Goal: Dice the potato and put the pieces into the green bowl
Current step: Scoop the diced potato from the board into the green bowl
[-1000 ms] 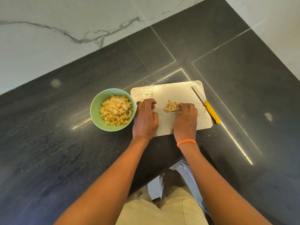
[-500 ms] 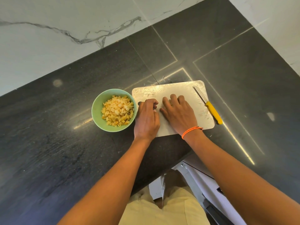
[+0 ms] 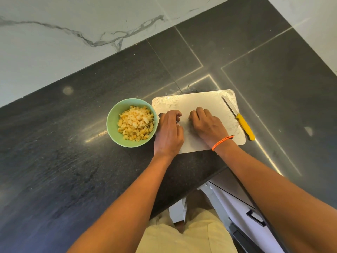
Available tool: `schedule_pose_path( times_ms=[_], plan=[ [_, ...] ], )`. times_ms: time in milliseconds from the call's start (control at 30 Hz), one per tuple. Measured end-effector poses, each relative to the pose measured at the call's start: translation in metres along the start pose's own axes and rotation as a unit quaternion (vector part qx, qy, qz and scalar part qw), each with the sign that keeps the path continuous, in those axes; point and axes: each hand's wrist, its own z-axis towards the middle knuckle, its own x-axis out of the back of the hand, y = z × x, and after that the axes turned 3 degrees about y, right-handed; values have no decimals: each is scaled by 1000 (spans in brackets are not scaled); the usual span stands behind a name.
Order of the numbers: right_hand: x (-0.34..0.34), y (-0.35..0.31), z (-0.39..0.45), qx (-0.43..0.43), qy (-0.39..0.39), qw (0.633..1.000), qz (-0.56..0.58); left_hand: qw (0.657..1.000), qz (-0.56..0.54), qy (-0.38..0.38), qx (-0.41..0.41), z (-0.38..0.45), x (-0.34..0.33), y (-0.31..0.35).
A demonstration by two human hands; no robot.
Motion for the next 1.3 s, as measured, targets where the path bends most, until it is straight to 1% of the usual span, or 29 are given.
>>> schedule_pose_path(
  times_ms=[200,333,400,467,533,567,600,667,700,767,867,900,933,1000,1100,1200,1267,1300],
  plan=[
    [-6,3,-5,-14,28,999,19,1000,8,-2,-3,0,-3,-3],
    [-5,4,-10,-6,1,999,41,999,32,-11,-20,0,-5,-5],
    [-3,4,-9,-11,3,999,47,999,40,-13,-31,-1,-4,-4],
    [2,2,-6,-41,14,998,53,998,43,-15,-39,0,-4,-2],
    [8,-4,-2,-128,47,986,96,998,29,-17,-52,-1,-2,3],
    [12,-7,2,-187,64,971,134,998,11,-17,-58,0,-2,6],
    [18,-10,6,-248,80,948,182,998,-8,-16,-63,0,-1,11],
    [28,-18,12,-346,107,889,280,997,-42,-8,-68,0,2,21],
    [32,-22,16,-375,122,861,321,996,-58,4,-67,1,4,26],
    [40,-32,26,-407,149,807,401,993,-98,36,-47,3,9,34],
    [52,-52,43,-429,154,716,529,978,-171,114,25,9,26,41],
    [56,-60,49,-429,147,698,554,970,-191,143,41,11,32,43],
    [60,-67,55,-417,140,693,571,962,-207,171,49,12,39,44],
    [69,-80,68,-374,132,705,588,945,-229,229,53,15,53,43],
    [82,-97,85,-307,122,751,572,915,-250,309,69,21,72,33],
    [92,-113,98,-268,115,785,546,895,-241,363,100,23,88,17],
    [95,-123,103,-231,110,824,505,884,-235,385,123,24,95,8],
    [95,-129,105,-201,86,848,484,879,-234,394,131,24,98,4]
  ],
)
